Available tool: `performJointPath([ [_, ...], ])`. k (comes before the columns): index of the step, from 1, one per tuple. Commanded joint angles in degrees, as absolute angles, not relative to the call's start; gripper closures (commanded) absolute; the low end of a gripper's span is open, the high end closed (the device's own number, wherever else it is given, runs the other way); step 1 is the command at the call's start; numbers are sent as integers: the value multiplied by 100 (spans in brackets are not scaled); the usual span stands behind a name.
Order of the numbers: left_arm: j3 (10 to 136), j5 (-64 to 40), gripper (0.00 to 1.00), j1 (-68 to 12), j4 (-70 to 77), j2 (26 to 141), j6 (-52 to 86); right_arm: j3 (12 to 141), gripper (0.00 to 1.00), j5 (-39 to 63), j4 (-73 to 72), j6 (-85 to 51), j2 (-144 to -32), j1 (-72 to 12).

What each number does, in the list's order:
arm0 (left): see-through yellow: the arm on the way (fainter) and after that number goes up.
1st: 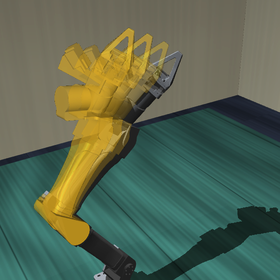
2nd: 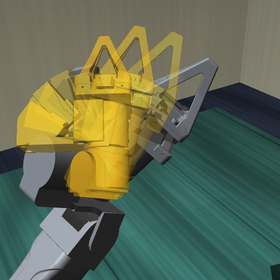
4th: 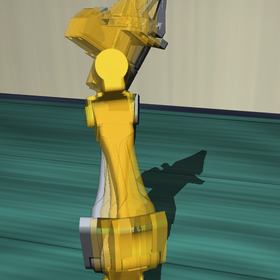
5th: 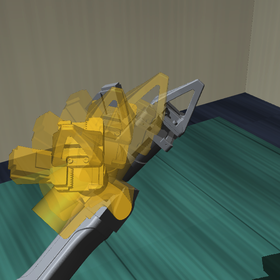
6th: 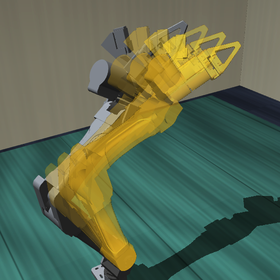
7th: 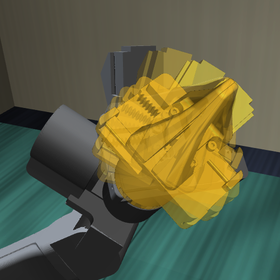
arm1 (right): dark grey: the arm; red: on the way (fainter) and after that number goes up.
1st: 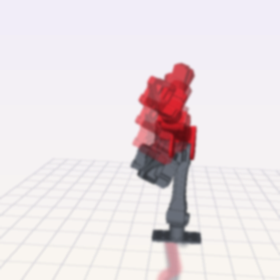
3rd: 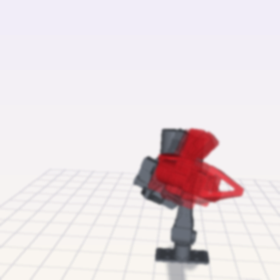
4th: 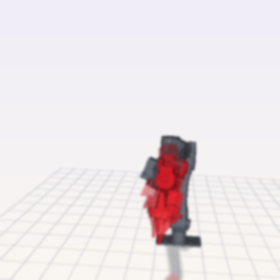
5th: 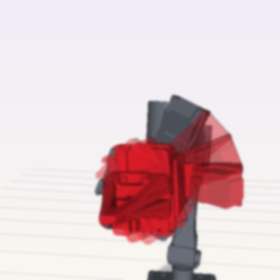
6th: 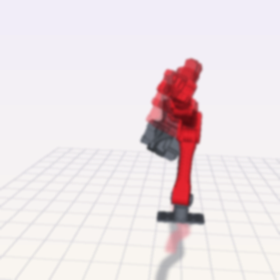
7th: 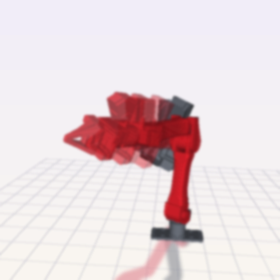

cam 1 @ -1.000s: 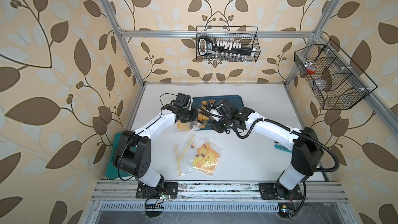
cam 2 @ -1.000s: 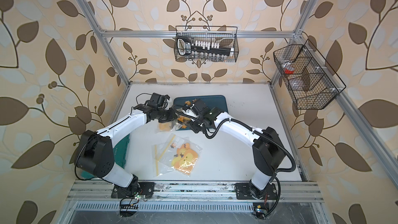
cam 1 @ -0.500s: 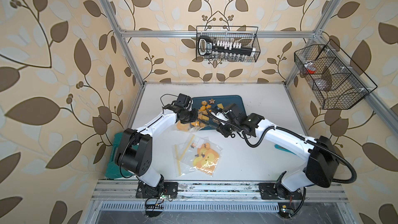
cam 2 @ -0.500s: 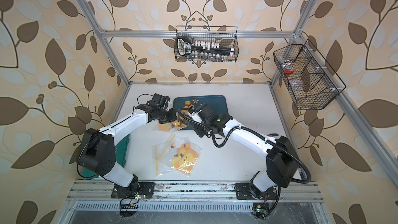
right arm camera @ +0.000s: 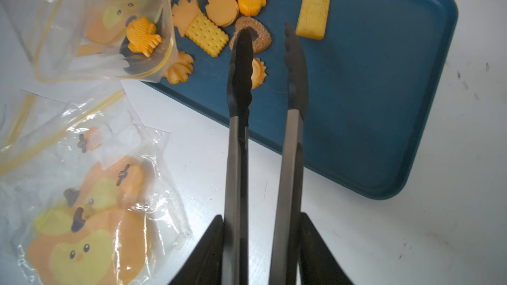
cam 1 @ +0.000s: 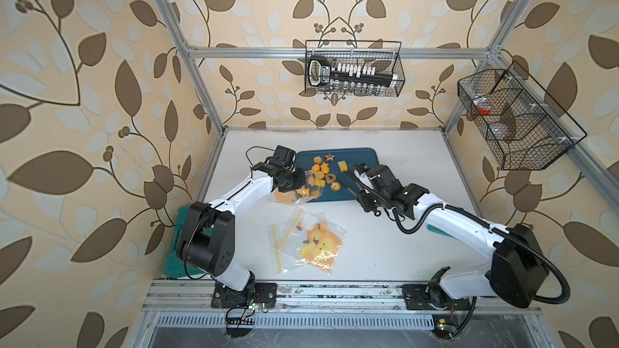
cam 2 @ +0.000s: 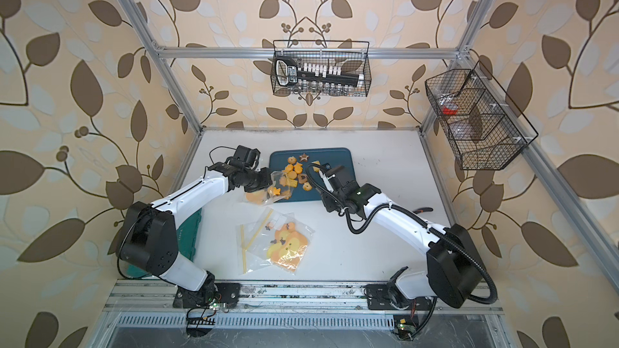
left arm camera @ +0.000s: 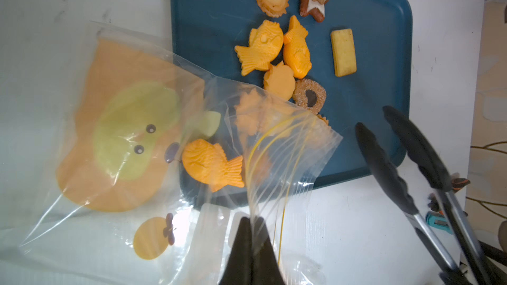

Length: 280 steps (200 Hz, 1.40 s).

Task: Put the cookies into a resealable bag to prevent moisture
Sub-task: Pick up the cookie from the tray.

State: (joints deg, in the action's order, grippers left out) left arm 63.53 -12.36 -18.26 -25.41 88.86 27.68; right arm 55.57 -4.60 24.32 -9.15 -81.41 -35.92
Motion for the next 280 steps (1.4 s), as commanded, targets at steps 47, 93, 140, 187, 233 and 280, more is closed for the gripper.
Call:
performJointPath([
  [47, 6258, -1070, 100, -1680, -2476, 8517, 2848, 6553, 52, -124, 2398, -679, -9237, -3508],
  [93, 6205, -1092, 100, -1647, -2444, 8482, 2821, 6856, 51, -90, 2489, -676, -9670, -3424],
  [140, 6196, -1141, 100, -1635, -2426, 8490, 2819, 6978, 49, 63, 2572, -698, -9892, -3309],
  [187, 6181, -1140, 100, -1635, -2441, 8473, 2821, 6752, 49, 559, 2445, -819, -9696, -3230],
  [233, 6179, -1186, 100, -1628, -2425, 8490, 2826, 6519, 47, 732, 2387, -874, -9532, -3182],
  [280, 6170, -1212, 100, -1628, -2422, 8472, 2839, 6802, 48, 254, 2625, -892, -9853, -3186],
])
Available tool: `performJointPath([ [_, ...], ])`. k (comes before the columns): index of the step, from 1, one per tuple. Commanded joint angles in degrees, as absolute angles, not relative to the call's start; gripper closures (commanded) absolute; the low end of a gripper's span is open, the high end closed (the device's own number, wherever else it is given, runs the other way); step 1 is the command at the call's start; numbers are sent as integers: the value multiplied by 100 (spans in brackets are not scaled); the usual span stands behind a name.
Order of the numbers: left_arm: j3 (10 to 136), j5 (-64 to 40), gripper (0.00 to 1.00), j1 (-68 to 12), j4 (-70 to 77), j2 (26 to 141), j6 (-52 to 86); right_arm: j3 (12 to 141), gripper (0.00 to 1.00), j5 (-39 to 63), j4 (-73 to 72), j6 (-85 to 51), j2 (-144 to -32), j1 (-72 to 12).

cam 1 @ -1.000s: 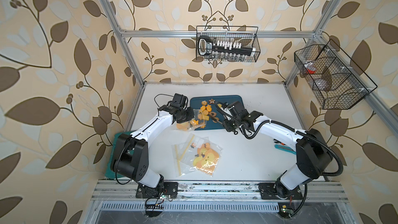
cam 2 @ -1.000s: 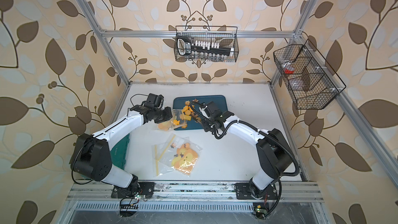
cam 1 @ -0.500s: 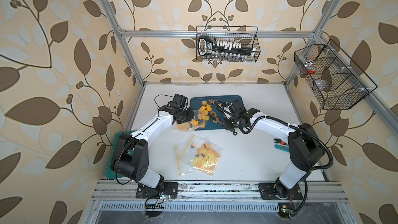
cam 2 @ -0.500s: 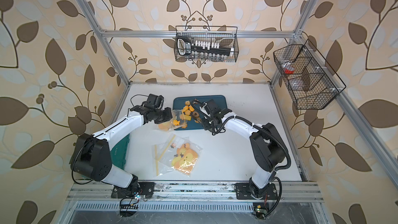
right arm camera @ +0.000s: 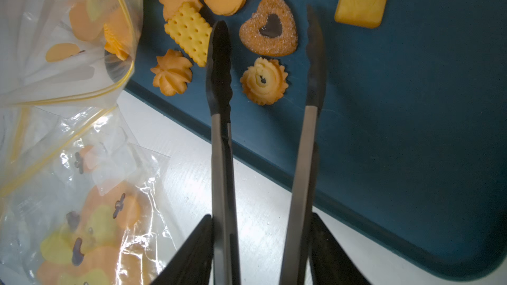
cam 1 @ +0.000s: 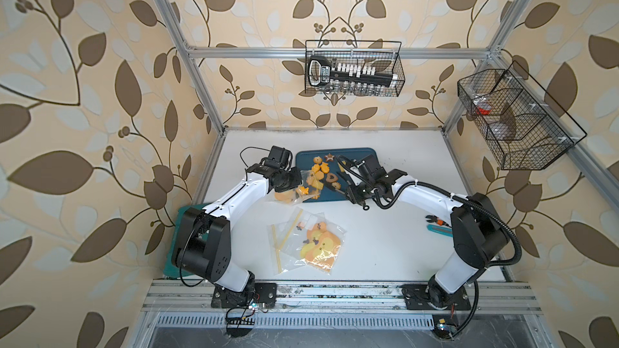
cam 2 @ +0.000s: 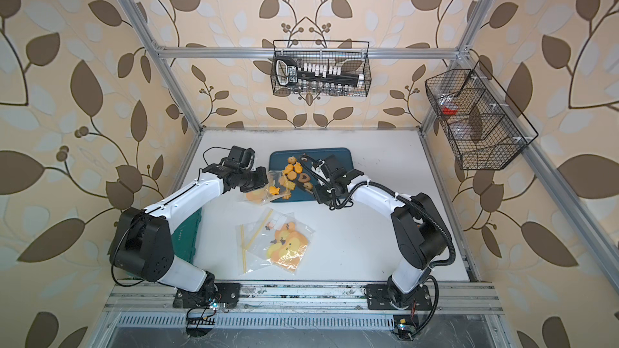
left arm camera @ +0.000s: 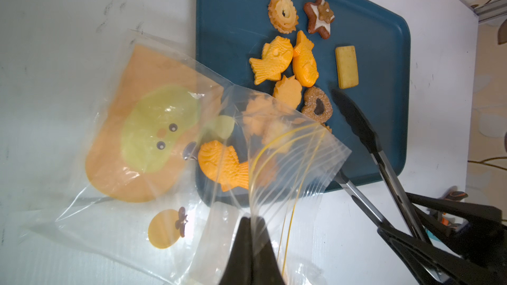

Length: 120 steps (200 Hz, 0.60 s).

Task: Put the cookies into a resealable bag to prevent moisture
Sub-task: Pick up the cookie from the tray.

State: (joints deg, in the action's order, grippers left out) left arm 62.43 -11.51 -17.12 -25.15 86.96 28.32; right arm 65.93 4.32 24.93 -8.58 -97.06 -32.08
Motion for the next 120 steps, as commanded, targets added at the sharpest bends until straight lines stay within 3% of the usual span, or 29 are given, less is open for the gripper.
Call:
performJointPath([
  [1, 6170, -1208, 100, -1627, -2424, 8472, 2839, 6811, 48, 259, 2622, -890, -9857, -3188],
  [43, 6207, -1221, 100, -1626, -2453, 8472, 2839, 7146, 49, 481, 2634, -835, -10158, -3183],
  [86, 6223, -1181, 100, -1626, -2483, 8470, 2821, 7244, 61, 526, 2631, -825, -10184, -3184],
  [120, 6249, -1206, 100, -1626, -2486, 8546, 2823, 6923, 65, 265, 2399, -870, -9677, -3190],
])
